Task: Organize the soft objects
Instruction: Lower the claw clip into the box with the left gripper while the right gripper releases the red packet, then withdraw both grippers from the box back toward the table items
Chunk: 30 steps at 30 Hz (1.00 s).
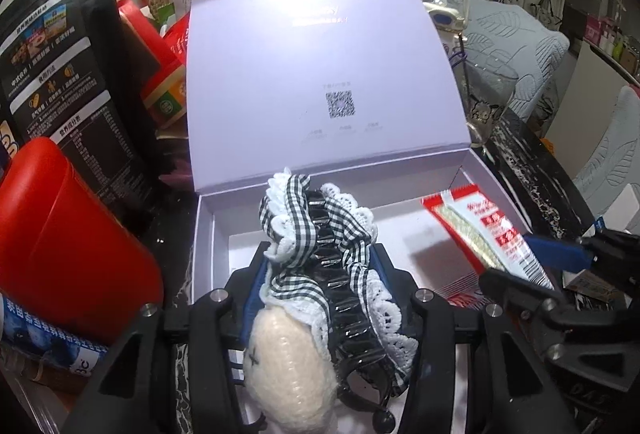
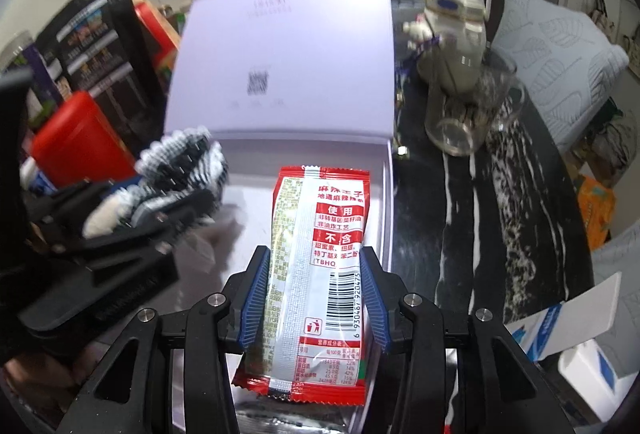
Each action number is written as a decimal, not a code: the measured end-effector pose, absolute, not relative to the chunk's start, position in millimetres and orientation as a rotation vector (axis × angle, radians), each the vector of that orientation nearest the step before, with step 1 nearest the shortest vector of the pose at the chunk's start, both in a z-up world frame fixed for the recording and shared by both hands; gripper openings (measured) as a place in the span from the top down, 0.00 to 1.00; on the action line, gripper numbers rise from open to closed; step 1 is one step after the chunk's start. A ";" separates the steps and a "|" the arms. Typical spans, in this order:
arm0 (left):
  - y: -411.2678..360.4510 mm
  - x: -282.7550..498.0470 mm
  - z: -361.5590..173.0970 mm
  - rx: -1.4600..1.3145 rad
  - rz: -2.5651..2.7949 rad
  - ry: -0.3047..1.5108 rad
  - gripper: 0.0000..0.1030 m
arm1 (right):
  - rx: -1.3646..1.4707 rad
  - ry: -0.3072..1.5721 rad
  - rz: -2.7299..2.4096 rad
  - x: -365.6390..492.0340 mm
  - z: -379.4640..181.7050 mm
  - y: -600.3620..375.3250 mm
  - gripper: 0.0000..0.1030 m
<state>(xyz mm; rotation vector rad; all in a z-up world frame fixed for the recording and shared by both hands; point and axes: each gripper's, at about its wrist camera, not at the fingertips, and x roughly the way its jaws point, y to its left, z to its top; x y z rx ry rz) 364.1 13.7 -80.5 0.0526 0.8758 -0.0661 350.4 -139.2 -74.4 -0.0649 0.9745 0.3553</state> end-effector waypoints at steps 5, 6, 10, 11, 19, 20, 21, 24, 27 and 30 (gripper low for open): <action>10.9 365.6 -86.3 0.075 -0.053 0.904 0.51 | -0.069 0.985 0.353 351.1 -79.0 -139.3 0.53; 10.7 365.9 -87.2 0.081 -0.048 0.906 0.51 | -0.066 0.987 0.350 351.1 -78.5 -139.7 0.51; 12.0 369.2 -91.5 0.082 -0.039 0.938 0.48 | -0.060 0.998 0.352 350.5 -77.2 -139.0 0.48; 12.7 369.8 -92.2 0.079 -0.043 0.944 0.48 | -0.059 1.003 0.353 349.5 -76.7 -138.4 0.47; 12.2 366.6 -88.5 0.078 -0.056 0.947 0.45 | -0.087 0.963 0.334 340.8 -62.5 -139.4 0.39; 11.9 366.3 -87.5 0.075 -0.061 0.951 0.38 | -0.087 0.955 0.331 339.5 -60.6 -140.1 0.38; 11.7 366.1 -86.5 0.071 -0.066 0.953 0.33 | -0.087 0.949 0.327 338.7 -58.7 -141.0 0.35; 11.0 361.7 -79.8 0.062 -0.077 0.935 0.20 | -0.088 0.935 0.316 336.3 -53.0 -144.5 0.35; 10.0 356.0 -69.1 0.060 -0.075 0.909 0.20 | -0.092 0.916 0.303 333.7 -45.7 -147.0 0.33; 9.5 351.5 -59.8 0.052 -0.089 0.892 0.14 | -0.087 0.886 0.301 328.9 -35.9 -150.5 0.27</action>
